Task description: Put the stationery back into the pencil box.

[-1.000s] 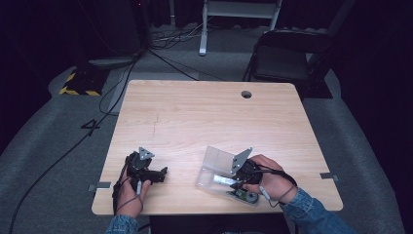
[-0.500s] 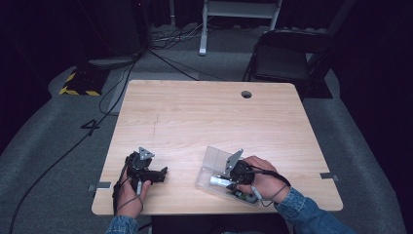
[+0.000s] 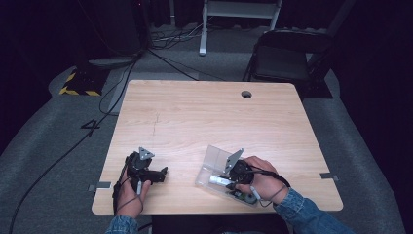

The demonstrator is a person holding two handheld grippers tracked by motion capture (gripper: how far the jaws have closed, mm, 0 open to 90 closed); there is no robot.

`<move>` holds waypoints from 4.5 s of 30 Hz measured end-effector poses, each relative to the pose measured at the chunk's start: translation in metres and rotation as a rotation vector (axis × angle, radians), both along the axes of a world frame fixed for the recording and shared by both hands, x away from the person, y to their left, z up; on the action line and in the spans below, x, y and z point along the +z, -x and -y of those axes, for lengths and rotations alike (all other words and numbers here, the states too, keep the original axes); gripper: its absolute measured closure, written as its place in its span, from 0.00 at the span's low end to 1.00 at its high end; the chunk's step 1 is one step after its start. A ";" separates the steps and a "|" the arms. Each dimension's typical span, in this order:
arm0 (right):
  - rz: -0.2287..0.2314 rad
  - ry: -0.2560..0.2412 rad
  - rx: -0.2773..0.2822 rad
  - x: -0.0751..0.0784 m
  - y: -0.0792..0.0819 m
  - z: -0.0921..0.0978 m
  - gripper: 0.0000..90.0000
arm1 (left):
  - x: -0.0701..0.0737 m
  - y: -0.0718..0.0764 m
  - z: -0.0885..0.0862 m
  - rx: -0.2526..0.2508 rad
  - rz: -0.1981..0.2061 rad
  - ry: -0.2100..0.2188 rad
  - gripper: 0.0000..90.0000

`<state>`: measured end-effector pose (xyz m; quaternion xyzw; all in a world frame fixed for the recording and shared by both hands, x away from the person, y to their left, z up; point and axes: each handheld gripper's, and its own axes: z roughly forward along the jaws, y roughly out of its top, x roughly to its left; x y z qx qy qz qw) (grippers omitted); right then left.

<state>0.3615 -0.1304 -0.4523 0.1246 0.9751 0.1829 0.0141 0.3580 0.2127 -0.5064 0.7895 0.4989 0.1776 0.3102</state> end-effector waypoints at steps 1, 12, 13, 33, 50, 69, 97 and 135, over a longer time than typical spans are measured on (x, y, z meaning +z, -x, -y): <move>0.001 -0.001 -0.005 0.000 0.000 0.000 0.79 | 0.000 0.000 0.000 0.000 -0.001 -0.002 0.00; 0.004 -0.017 -0.038 -0.002 0.000 0.001 0.79 | 0.000 -0.001 0.001 0.002 -0.001 -0.002 0.00; 0.002 -0.018 -0.042 -0.002 0.000 0.001 0.79 | 0.000 -0.001 0.001 0.003 -0.002 -0.002 0.00; -0.006 -0.101 -0.091 0.003 -0.001 0.007 0.78 | 0.000 -0.001 0.001 0.003 -0.002 -0.002 0.00; 0.007 -0.070 -0.092 0.009 -0.005 0.017 0.98 | 0.000 -0.001 0.001 0.002 -0.002 -0.002 0.00; 0.056 -0.109 -0.107 0.018 -0.005 0.023 0.89 | 0.000 -0.001 0.001 0.003 0.001 0.000 0.00; 0.249 -0.387 -0.447 0.072 -0.023 0.127 0.46 | 0.000 -0.005 -0.003 -0.004 0.000 -0.004 0.00; 0.226 -0.335 -0.625 0.008 -0.061 0.207 0.42 | 0.000 -0.008 -0.009 0.002 0.000 -0.005 0.00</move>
